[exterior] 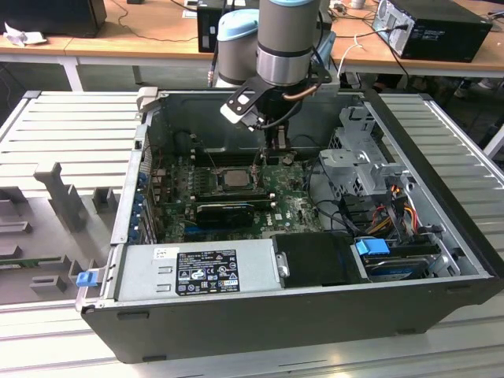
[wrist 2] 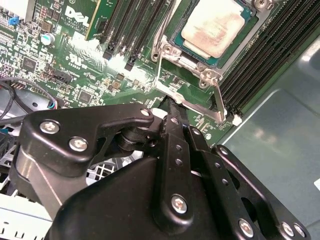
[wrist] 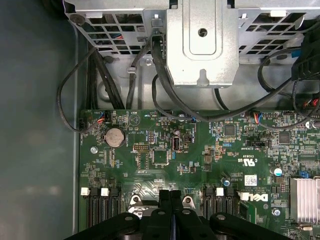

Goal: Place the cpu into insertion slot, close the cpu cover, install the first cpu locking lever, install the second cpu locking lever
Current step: 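Close the cpu cover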

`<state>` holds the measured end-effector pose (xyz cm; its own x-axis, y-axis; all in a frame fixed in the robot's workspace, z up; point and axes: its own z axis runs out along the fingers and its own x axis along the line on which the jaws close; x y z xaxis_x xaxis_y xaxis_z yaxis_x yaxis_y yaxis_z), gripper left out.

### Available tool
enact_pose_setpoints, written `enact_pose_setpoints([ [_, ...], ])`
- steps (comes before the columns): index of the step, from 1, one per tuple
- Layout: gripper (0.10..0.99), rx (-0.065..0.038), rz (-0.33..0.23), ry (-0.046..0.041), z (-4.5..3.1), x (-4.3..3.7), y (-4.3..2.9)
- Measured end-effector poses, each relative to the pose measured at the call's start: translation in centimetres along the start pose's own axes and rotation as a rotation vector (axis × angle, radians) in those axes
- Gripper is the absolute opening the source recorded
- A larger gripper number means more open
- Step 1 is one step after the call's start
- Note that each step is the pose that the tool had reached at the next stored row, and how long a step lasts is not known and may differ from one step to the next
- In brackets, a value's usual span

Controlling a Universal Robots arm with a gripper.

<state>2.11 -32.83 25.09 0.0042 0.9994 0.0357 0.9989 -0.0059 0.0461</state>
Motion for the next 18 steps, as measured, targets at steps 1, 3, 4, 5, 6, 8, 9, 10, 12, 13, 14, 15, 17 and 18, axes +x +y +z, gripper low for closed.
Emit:
enact_pose_setpoints([
  [1, 0.106, 0.000, 0.000, -0.0001, 0.00, 0.00, -0.03],
  [3, 0.106, 0.000, 0.000, -0.0001, -0.01, 0.00, -0.09],
  [4, 0.106, 0.000, 0.000, 0.0000, -0.01, 0.00, -0.13],
  [5, 0.106, 0.000, 0.000, 0.0000, -0.01, 0.00, -0.17],
  [6, 0.106, 0.000, 0.000, -0.0001, -0.01, 0.00, -0.21],
  [8, 0.106, 0.000, 0.000, 0.0000, -0.01, 0.00, -0.31],
  [9, 0.106, 0.000, 0.000, 0.0000, -0.02, 0.00, -0.38],
  [10, 0.106, 0.000, 0.000, 0.0000, -0.02, 0.00, -0.44],
  [12, 0.106, 0.000, 0.000, 0.0000, -0.02, 0.00, -0.51],
  [13, 0.106, 0.000, 0.000, 0.0000, -0.03, 0.00, -0.55],
  [14, 0.106, 0.000, 0.000, 0.0000, -0.03, 0.00, -0.59],
  [15, 0.106, 0.000, 0.000, 0.0000, -0.03, 0.00, -0.62],
  [17, 0.106, 0.000, 0.000, 0.0000, -0.03, 0.00, -0.70],
  [18, 0.106, 0.000, 0.000, -0.0001, -0.04, 0.00, -0.83],
])
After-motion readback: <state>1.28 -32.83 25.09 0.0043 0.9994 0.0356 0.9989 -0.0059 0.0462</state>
